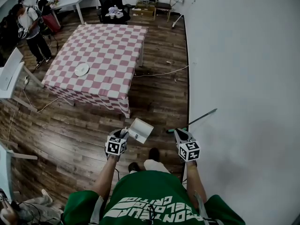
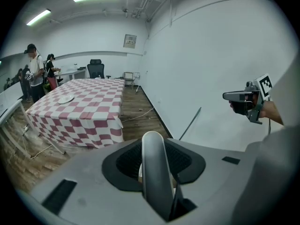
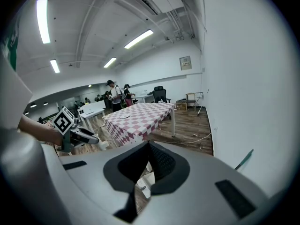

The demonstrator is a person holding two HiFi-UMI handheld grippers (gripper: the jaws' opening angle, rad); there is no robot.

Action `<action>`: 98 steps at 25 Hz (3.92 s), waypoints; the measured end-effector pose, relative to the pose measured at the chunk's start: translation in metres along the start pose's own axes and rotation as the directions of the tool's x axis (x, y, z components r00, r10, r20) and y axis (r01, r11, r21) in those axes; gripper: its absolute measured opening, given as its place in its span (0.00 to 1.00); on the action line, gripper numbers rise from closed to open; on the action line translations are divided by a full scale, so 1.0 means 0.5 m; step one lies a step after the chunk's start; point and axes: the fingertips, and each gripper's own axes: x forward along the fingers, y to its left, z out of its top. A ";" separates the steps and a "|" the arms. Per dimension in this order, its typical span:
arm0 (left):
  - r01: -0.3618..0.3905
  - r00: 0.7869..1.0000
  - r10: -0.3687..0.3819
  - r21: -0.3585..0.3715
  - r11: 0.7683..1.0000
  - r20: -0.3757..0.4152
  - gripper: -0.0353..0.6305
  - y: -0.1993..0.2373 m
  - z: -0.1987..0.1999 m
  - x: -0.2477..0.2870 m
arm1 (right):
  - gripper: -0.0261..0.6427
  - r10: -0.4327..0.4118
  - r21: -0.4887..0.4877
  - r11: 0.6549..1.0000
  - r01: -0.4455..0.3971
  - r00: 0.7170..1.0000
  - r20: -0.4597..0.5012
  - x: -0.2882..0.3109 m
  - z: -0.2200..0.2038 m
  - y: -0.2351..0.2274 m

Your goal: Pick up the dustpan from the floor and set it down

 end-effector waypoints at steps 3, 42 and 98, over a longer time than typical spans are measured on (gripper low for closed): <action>-0.014 1.000 0.013 -0.006 1.000 -0.025 0.24 0.015 -0.026 0.024 | 0.05 -0.001 -0.002 1.000 0.001 1.000 -0.004 0.003 -0.004 0.000; -0.124 0.985 0.111 -0.092 0.988 -0.133 0.24 0.087 -0.279 0.115 | 0.05 -0.026 -0.011 1.000 0.025 0.994 -0.106 0.013 -0.064 0.014; -0.016 0.884 0.040 -0.056 0.998 0.465 0.06 -0.015 -0.052 -0.243 | 0.05 0.044 -0.008 0.999 -0.044 0.999 0.015 -0.027 -0.119 0.247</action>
